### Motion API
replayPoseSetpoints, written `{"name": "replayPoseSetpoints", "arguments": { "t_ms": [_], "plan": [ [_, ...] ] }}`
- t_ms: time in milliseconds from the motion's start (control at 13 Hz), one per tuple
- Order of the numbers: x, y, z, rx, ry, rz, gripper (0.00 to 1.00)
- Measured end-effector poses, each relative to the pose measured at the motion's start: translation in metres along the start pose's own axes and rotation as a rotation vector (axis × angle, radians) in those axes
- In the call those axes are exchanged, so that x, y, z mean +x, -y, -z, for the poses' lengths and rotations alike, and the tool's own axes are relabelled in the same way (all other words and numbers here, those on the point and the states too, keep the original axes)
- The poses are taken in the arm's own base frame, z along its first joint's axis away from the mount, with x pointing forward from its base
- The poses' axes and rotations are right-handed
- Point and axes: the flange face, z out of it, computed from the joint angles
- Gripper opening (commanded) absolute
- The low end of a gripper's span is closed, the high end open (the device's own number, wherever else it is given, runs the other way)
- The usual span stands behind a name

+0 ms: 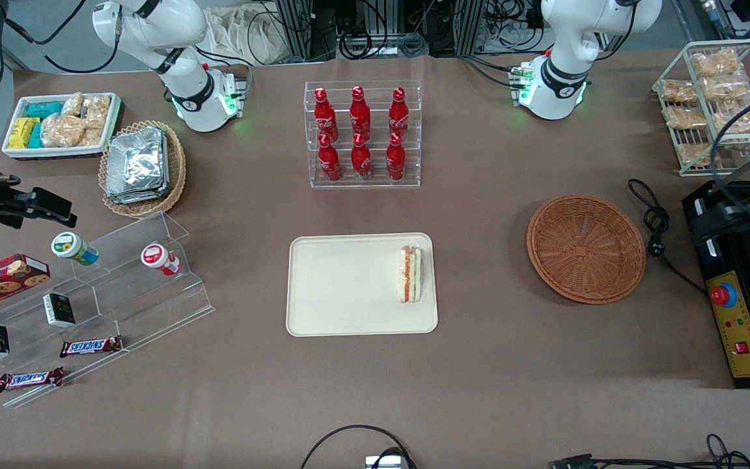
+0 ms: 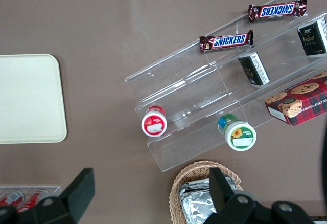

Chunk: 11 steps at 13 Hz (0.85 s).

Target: Place sandwich from basket to tray

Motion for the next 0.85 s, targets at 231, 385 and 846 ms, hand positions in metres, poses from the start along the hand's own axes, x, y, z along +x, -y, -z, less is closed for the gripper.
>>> {"name": "replayPoseSetpoints", "arguments": {
  "t_ms": [231, 385, 846],
  "plan": [
    [-0.012, -0.005, 0.018, -0.024, -0.014, -0.057, 1.00],
    [-0.021, -0.017, 0.027, -0.038, -0.023, -0.086, 1.00],
    [-0.049, -0.014, 0.031, -0.046, -0.003, -0.095, 1.00]
  ]
}}
